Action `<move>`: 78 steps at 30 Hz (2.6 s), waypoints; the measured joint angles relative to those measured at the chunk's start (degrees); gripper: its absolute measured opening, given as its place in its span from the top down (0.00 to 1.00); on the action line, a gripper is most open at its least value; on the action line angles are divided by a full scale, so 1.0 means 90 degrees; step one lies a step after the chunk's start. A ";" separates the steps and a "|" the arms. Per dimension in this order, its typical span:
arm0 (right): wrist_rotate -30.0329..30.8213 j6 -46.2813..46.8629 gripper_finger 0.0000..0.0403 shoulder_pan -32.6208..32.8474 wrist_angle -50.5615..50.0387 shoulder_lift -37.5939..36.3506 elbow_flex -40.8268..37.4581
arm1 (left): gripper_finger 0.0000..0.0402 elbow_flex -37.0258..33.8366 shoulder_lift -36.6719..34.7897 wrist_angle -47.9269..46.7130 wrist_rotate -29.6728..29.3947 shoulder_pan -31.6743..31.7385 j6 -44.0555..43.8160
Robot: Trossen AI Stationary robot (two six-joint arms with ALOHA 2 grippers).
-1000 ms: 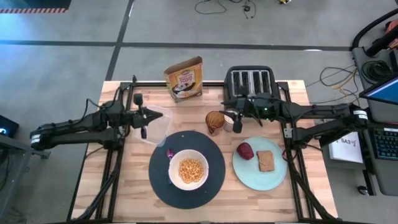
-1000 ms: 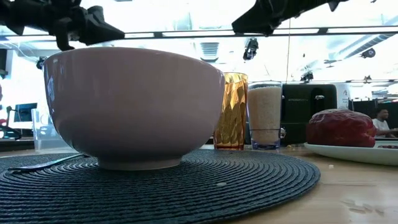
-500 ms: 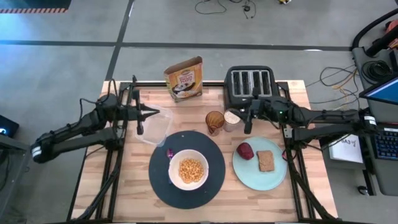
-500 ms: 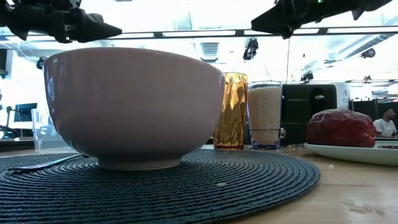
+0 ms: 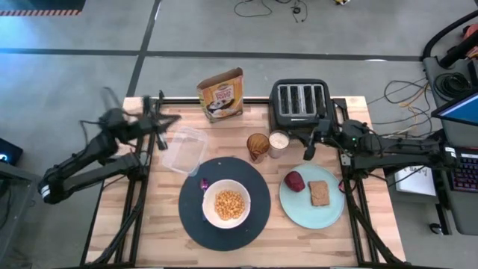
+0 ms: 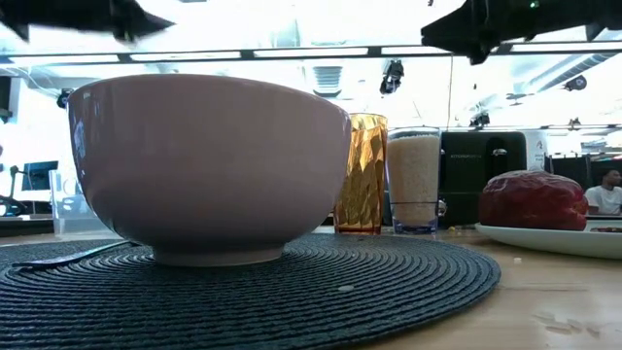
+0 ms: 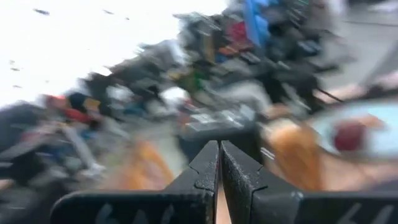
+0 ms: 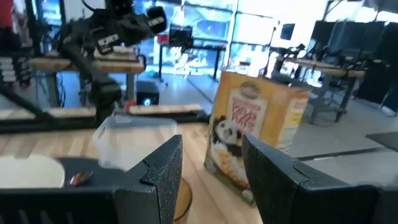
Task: Arrange a breakfast setting
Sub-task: Return to Home Position
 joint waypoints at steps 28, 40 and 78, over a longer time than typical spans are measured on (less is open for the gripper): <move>0.0071 -0.0088 0.61 -0.0371 0.0042 -0.0330 -0.0109 | 1.00 -0.2563 0.0186 0.3355 0.2163 0.0019 -0.2047; 0.0069 -0.0025 0.61 -0.0386 0.0049 -0.0335 -0.0109 | 1.00 -0.2547 -0.0099 0.3330 0.4292 -0.0135 -0.3282; -0.0104 0.0479 0.65 -0.0566 0.0011 -0.2447 -0.1520 | 1.00 -0.2928 -0.2108 0.2225 0.2903 -0.2342 -0.3366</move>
